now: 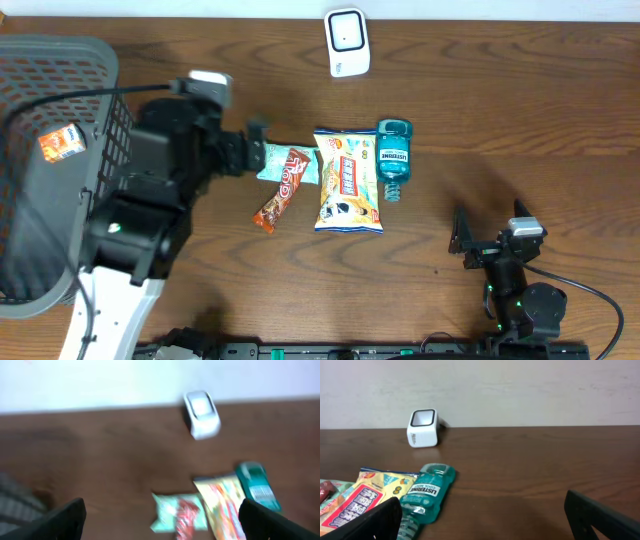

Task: Scan the item barcode
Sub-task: 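Carry the orange packet to the table and drop it beside the wipes, then move the left gripper back into the basket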

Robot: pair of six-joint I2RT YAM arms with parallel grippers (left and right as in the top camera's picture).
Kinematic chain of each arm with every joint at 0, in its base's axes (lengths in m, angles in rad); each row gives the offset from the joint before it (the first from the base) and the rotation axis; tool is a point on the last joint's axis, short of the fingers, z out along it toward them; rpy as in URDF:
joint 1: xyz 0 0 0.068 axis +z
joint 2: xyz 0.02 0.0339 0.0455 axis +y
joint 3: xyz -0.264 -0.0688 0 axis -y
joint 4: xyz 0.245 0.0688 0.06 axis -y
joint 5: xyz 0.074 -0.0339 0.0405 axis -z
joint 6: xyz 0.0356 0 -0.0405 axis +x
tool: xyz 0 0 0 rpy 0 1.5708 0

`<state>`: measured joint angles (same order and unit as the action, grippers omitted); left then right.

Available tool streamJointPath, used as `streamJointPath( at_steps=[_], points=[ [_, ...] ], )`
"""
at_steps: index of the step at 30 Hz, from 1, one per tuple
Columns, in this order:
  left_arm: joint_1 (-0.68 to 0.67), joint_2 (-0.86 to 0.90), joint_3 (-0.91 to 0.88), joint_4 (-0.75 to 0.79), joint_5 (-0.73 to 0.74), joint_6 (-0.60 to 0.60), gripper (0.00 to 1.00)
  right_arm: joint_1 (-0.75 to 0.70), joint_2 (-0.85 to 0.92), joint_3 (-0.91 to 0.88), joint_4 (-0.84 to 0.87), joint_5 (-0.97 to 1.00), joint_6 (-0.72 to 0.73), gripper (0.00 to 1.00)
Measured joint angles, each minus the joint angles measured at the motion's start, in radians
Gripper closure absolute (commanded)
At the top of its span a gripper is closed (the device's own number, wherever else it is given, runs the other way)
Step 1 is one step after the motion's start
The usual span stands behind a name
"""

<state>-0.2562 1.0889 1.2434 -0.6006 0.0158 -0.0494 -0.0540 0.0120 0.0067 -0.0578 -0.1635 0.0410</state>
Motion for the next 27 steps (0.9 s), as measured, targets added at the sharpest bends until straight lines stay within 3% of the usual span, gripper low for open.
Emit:
streamJointPath(
  at_steps=[11, 19, 27],
  points=[
    [0.267, -0.011, 0.157, 0.005, -0.084, -0.007, 0.02, 0.0, 0.0, 0.0, 0.0, 0.0, 0.0, 0.01],
    [0.539, 0.01, 0.158, -0.05, -0.1, -0.108, 0.02, 0.0, 0.0, 0.0, 0.0, 0.0, 0.0, 0.01],
    [0.682, 0.13, 0.158, -0.138, -0.097, -0.211, 0.02, 0.0, 0.0, 0.0, 0.0, 0.0, 0.0, 0.01]
  ],
)
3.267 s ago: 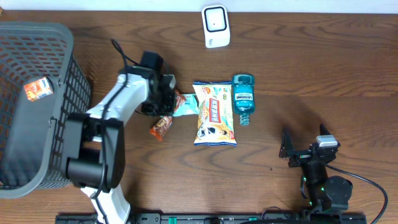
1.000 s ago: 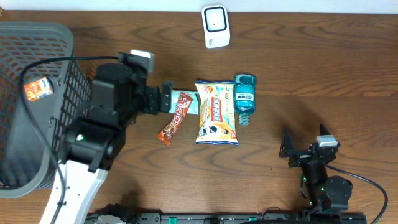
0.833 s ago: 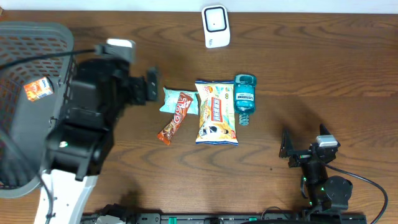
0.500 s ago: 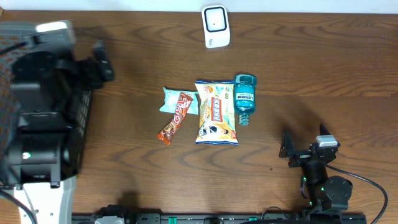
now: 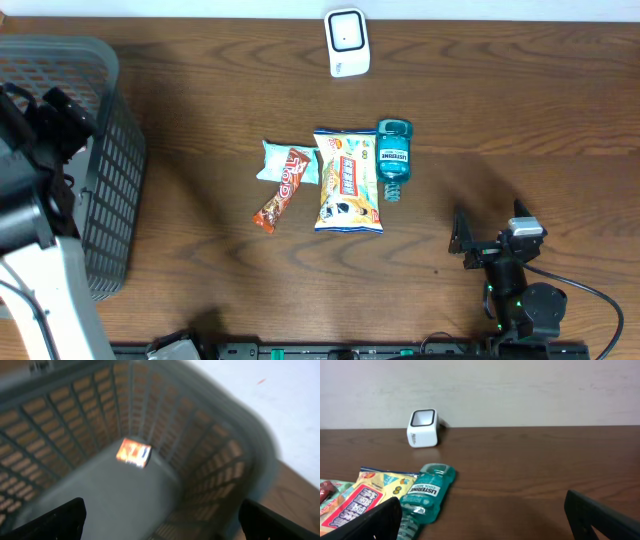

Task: Scan the item barcode
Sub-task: 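Move the left gripper back into the basket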

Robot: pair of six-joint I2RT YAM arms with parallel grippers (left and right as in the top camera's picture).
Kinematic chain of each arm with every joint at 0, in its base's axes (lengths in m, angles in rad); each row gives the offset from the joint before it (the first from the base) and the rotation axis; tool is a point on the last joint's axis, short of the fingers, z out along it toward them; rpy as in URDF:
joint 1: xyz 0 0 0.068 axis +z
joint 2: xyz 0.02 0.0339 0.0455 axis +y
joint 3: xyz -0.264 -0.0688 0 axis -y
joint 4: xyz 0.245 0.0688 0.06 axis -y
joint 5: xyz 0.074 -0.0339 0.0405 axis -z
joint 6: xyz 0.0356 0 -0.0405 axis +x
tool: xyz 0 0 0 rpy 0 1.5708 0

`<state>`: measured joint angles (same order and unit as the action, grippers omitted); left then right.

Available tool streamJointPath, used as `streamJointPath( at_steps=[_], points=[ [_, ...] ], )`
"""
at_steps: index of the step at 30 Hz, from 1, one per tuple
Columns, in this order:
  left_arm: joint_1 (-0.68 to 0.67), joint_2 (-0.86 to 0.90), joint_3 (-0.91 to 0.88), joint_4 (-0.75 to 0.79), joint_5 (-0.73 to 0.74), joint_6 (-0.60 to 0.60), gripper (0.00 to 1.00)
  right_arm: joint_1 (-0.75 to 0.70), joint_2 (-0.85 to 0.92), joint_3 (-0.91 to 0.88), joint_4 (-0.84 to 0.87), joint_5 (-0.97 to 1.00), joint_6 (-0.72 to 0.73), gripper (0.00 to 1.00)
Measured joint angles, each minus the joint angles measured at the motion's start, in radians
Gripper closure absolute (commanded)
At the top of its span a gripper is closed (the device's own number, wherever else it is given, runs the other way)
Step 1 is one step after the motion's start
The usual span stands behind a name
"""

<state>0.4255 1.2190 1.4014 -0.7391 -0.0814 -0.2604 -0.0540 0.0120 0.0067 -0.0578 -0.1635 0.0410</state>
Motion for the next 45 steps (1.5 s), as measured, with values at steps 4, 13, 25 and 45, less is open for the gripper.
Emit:
streamJointPath(
  at_steps=[4, 13, 25, 45],
  points=[
    [0.018, 0.094, 0.0, -0.016, 0.008, -0.021, 0.02, 0.0, 0.0, 0.0, 0.0, 0.0, 0.0, 0.01],
    [0.029, 0.254, 0.015, -0.021, 0.016, -0.055, 0.02, 0.0, 0.0, 0.0, 0.0, 0.0, 0.0, 0.01],
    [0.025, 0.413, 0.014, -0.046, 0.024, -0.053, 0.02, 0.0, 0.0, 0.0, 0.0, 0.0, 0.0, 0.01],
    [0.025, 0.47, 0.014, -0.02, 0.024, -0.053, 0.02, 0.0, 0.0, 0.0, 0.0, 0.0, 0.0, 0.01]
  ],
)
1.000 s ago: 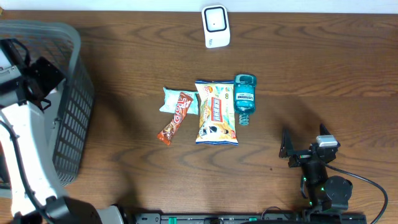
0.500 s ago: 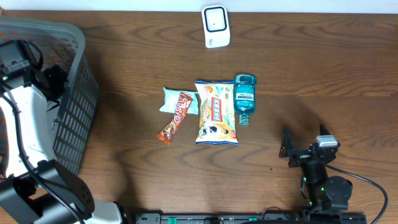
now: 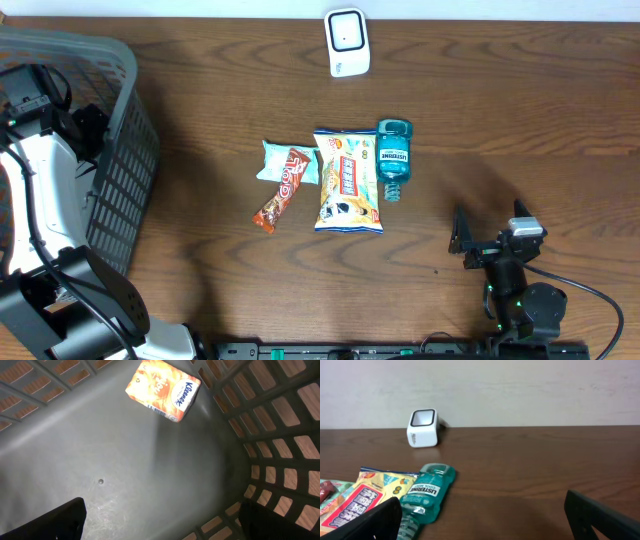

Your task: Scan the item barcode

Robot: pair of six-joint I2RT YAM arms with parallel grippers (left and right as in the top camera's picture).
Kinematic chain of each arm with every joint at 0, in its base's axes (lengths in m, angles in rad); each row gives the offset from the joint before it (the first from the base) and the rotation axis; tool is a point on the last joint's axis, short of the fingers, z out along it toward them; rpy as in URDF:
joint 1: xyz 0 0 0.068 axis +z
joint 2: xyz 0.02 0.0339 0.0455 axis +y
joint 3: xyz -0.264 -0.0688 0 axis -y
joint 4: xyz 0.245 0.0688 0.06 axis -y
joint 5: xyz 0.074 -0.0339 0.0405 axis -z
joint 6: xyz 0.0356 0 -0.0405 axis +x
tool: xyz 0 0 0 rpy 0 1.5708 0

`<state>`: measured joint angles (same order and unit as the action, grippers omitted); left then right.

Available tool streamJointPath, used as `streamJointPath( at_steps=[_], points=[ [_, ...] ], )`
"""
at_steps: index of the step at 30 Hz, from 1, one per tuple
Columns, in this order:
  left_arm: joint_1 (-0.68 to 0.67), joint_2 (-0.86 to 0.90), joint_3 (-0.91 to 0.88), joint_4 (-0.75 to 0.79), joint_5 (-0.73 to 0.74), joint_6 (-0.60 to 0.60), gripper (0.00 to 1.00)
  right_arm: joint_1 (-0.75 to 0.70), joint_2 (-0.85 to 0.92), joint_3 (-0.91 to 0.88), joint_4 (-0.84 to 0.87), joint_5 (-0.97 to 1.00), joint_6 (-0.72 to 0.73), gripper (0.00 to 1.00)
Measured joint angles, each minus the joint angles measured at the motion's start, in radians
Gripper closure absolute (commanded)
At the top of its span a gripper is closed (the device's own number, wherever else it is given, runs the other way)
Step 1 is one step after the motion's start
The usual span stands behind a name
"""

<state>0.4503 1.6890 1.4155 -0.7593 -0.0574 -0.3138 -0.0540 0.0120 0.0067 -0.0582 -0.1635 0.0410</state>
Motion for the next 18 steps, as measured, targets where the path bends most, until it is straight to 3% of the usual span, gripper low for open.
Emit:
streamJointPath(
  at_steps=[5, 12, 18],
  points=[
    [0.002, 0.0, 0.0, 0.004, 0.0, -0.01, 0.02, 0.0, 0.0, 0.0, 0.0, 0.0, 0.0, 0.01],
    [0.08, 0.0, 0.0, 0.037, 0.005, -0.158, 0.02, 0.0, 0.0, 0.0, 0.0, 0.0, 0.0, 0.01],
    [0.151, 0.0, 0.0, 0.097, 0.042, -0.211, 0.02, 0.0, 0.0, 0.0, 0.0, 0.0, 0.0, 0.01]
  ],
)
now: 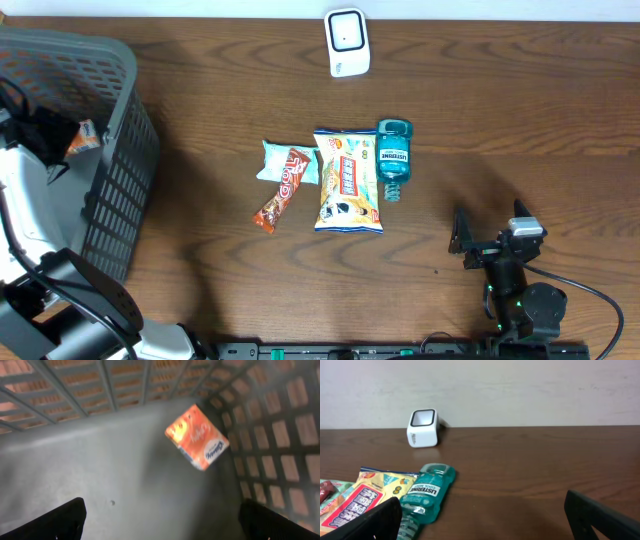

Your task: Scan the item barcode

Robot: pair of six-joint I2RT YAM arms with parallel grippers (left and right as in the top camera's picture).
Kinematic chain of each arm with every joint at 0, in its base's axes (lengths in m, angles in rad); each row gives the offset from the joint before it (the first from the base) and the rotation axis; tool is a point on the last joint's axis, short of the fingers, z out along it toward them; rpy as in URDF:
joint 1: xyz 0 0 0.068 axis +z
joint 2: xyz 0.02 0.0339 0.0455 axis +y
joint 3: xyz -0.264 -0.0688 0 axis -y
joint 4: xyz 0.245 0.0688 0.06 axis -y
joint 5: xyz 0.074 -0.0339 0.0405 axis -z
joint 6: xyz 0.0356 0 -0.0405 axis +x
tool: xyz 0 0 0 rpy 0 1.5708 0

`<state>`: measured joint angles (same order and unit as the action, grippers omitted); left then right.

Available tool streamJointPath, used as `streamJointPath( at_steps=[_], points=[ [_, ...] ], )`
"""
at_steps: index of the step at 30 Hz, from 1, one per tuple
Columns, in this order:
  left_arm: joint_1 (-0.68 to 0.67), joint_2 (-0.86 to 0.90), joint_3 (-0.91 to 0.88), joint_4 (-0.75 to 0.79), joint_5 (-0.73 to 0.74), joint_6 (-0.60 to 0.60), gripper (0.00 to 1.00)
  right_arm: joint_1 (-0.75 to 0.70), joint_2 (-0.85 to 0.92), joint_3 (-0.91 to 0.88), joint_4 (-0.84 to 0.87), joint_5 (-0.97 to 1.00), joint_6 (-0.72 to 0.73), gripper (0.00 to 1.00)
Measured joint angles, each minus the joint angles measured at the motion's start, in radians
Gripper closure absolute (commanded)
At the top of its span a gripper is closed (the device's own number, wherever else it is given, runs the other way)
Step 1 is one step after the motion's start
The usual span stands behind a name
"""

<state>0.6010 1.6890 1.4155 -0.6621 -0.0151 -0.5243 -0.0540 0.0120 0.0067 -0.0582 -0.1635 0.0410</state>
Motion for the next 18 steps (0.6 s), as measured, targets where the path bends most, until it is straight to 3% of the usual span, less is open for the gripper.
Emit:
streamJointPath(
  at_steps=[9, 18],
  points=[
    [0.005, 0.036, 0.0, 0.058, 0.021, 0.058, 0.02, 0.0, 0.0, 0.0, 0.0, 0.0, 0.0, 0.01],
    [0.005, 0.193, 0.0, 0.142, 0.035, 0.342, 0.02, 0.0, 0.0, 0.0, 0.0, 0.0, 0.0, 0.01]
  ],
)
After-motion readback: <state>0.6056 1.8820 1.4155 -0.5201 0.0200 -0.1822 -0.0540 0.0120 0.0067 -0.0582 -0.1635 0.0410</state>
